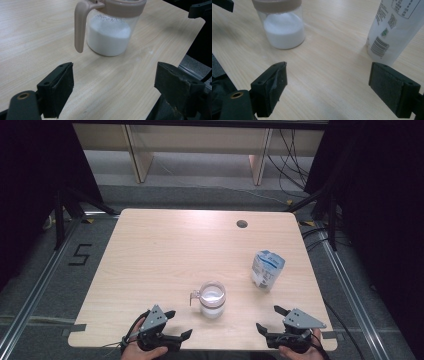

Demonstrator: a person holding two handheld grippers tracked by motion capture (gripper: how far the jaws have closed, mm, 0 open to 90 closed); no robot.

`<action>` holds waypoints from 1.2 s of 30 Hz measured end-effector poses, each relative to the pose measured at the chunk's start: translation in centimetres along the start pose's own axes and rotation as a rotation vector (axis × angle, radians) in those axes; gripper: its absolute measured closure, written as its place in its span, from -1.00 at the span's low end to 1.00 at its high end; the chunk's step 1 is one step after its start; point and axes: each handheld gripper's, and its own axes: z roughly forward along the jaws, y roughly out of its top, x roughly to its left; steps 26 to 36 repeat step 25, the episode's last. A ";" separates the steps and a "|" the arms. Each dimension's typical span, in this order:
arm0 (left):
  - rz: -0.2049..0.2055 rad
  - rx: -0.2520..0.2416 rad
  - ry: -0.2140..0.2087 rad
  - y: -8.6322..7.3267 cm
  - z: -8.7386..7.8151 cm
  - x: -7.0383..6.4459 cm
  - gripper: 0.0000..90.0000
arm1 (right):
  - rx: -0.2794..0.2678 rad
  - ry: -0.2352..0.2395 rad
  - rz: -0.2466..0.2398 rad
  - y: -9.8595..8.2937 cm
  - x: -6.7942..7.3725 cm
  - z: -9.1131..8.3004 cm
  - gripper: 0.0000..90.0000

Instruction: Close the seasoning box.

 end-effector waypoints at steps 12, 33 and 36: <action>0.006 0.032 0.006 -0.4 0.1 0.0 -0.66 | 0.043 0.013 -0.050 -0.5 0.3 0.2 -0.65; 0.015 0.029 0.019 -0.4 0.1 0.1 -0.65 | 0.064 0.000 -0.078 -0.7 0.3 0.4 -0.64; 0.015 0.029 0.019 -0.4 0.1 0.1 -0.65 | 0.064 0.000 -0.078 -0.7 0.3 0.4 -0.64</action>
